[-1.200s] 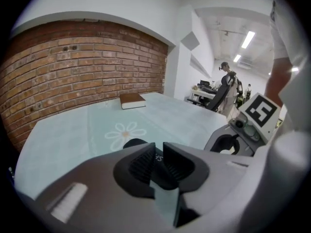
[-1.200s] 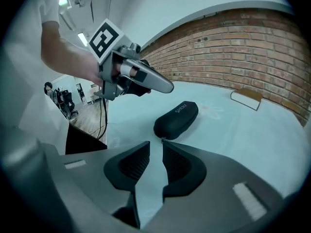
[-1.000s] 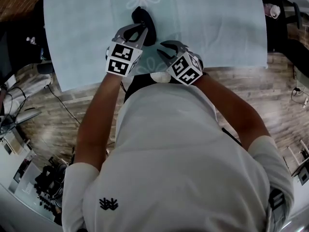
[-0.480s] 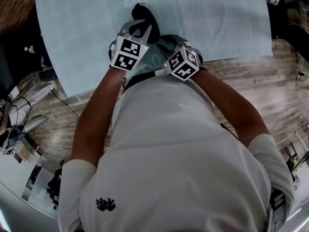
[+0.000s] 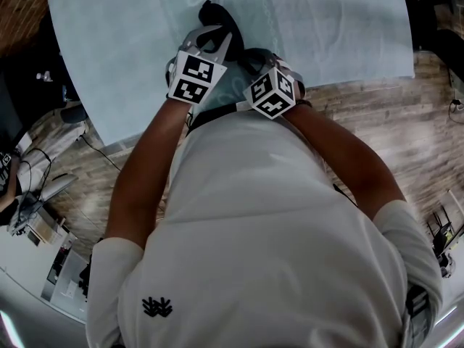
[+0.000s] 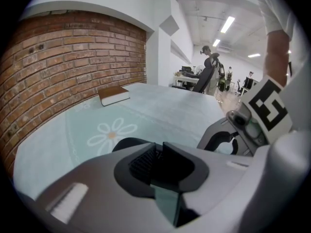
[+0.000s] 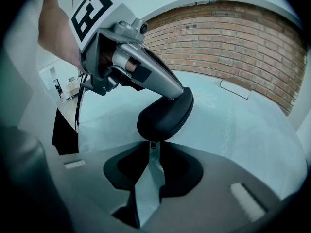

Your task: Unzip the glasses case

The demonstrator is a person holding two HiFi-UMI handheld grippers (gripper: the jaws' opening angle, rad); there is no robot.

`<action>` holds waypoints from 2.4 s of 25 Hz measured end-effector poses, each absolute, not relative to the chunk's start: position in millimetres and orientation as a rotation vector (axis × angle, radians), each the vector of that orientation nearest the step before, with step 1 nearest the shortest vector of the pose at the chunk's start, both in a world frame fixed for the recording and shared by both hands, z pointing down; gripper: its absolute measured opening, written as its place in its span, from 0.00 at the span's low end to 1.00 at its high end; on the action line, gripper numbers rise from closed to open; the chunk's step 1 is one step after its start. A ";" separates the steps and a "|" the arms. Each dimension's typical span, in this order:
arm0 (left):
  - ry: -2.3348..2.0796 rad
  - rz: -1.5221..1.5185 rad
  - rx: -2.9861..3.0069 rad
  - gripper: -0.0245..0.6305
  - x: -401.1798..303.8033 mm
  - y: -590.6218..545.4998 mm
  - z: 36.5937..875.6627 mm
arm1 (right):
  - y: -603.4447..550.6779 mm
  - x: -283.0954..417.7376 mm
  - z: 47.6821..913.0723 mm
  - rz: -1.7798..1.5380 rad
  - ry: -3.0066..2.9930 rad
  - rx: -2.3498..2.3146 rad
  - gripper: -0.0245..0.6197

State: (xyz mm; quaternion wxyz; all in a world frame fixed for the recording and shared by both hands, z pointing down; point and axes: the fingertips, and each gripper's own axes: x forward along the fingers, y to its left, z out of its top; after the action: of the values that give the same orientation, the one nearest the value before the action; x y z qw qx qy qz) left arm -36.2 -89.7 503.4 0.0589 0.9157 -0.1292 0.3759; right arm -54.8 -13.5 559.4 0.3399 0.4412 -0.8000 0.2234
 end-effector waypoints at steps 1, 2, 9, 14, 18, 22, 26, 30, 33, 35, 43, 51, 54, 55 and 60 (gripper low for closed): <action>-0.388 1.138 2.775 0.19 -36.1 -89.8 503.8 | -14.3 -54.2 559.7 0.588 -2.080 1.161 0.13; -0.386 1.138 2.776 0.19 -35.9 -89.7 504.0 | -14.5 -53.5 559.8 0.593 -2.078 1.171 0.11; -0.381 1.127 2.781 0.19 -36.7 -89.4 502.2 | -10.1 -52.3 555.6 0.613 -2.096 1.199 0.08; -0.384 1.121 2.775 0.19 -35.0 -88.8 502.6 | -4.6 -47.7 553.7 0.627 -2.110 1.200 0.05; -0.392 1.108 2.771 0.19 -37.5 -89.7 502.1 | -2.8 -48.2 551.3 0.628 -2.127 1.201 0.05; -0.409 1.089 2.763 0.19 -38.4 -90.4 501.6 | -1.0 -47.1 549.5 0.636 -2.147 1.191 0.04; -0.430 1.070 2.739 0.17 -41.5 -91.2 501.8 | 0.1 -44.8 548.0 0.623 -2.164 1.176 0.04; -0.455 1.067 2.739 0.12 -47.2 -96.8 504.6 | -0.4 -43.5 546.5 0.625 -2.181 1.155 0.04; -0.448 1.069 2.741 0.12 -42.7 -92.7 504.1 | 1.9 -39.9 547.4 0.622 -2.185 1.139 0.04; -0.447 1.068 2.747 0.12 -42.5 -92.0 505.3 | 2.1 -38.9 548.0 0.622 -2.189 1.131 0.04; -0.437 1.070 2.756 0.12 -43.0 -92.8 505.5 | -3.3 -32.7 547.0 0.611 -2.205 1.113 0.04; -0.441 1.057 2.740 0.12 -42.8 -93.3 505.3 | -8.3 -27.2 546.1 0.597 -2.214 1.097 0.04; -0.447 1.051 2.729 0.12 -43.3 -93.4 505.6 | -12.0 -24.9 545.7 0.594 -2.219 1.095 0.04; -0.449 1.051 2.728 0.12 -43.5 -93.4 506.3 | -12.9 -23.9 545.5 0.591 -2.221 1.092 0.04; -0.457 1.052 2.723 0.12 -45.6 -96.5 508.4 | -20.3 -20.5 543.8 0.587 -2.231 1.068 0.04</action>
State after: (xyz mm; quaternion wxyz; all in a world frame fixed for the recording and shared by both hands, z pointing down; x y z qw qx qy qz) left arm -45.6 -96.5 508.4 0.0933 0.9176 -0.1539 0.3544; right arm -20.5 -20.3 543.8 0.2953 0.4012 -0.8385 0.2207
